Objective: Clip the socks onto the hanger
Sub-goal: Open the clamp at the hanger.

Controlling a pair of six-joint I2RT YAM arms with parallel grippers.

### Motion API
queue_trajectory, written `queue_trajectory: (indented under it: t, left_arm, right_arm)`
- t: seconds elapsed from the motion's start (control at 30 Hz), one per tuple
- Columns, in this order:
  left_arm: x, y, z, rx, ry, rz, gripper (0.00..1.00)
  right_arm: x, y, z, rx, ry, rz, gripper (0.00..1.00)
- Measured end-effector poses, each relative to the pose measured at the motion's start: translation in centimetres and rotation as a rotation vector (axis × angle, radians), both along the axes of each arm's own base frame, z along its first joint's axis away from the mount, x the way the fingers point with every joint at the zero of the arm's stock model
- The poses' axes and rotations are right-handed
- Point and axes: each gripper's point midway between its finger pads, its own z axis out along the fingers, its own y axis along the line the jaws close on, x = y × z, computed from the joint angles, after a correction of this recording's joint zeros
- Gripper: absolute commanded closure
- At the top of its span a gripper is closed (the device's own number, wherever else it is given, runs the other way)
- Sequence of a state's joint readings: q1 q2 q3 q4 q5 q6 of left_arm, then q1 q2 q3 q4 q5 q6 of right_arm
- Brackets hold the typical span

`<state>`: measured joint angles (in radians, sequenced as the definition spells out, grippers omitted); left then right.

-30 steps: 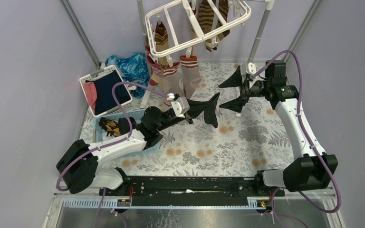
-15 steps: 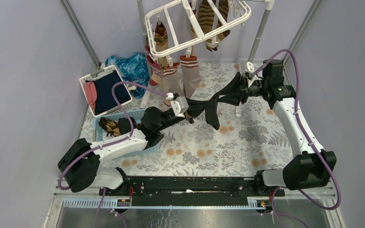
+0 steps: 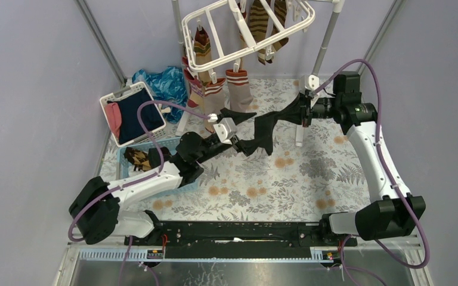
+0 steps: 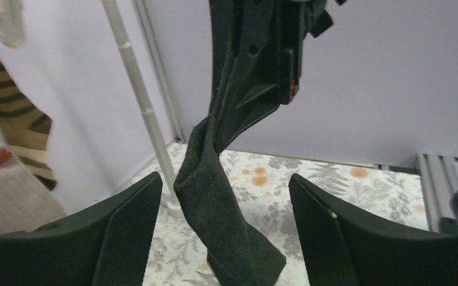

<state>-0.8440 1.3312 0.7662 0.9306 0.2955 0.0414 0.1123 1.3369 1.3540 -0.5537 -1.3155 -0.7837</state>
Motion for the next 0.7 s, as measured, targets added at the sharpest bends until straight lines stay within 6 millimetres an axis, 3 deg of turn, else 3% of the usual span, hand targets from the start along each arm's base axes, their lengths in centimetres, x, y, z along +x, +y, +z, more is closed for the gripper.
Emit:
queue_trajectory:
  t: [0.07, 0.2, 0.33, 0.57, 0.7]
  left_arm:
    - [0.4, 0.5, 0.7, 0.010, -0.009, 0.031, 0.01]
    - [1.5, 1.4, 4.5, -0.015, -0.042, 0.076, 0.01]
    - [2.9, 2.1, 7.9, -0.070, -0.081, 0.112, 0.04]
    - [6.8, -0.9, 7.1, -0.071, -0.058, 0.137, 0.23]
    - [9.6, -2.4, 7.1, -0.088, -0.039, 0.185, 0.27]
  right_arm:
    - [0.6, -0.4, 0.6, -0.034, -0.044, -0.040, 1.00]
    - [1.6, -1.3, 1.5, -0.081, -0.105, -0.109, 1.00]
    - [2.6, -2.1, 1.1, -0.119, -0.113, -0.172, 1.00]
    - [4.4, -4.5, 0.9, -0.151, -0.124, -0.275, 1.00]
    - [5.0, -5.5, 1.2, -0.147, -0.137, -0.306, 1.00]
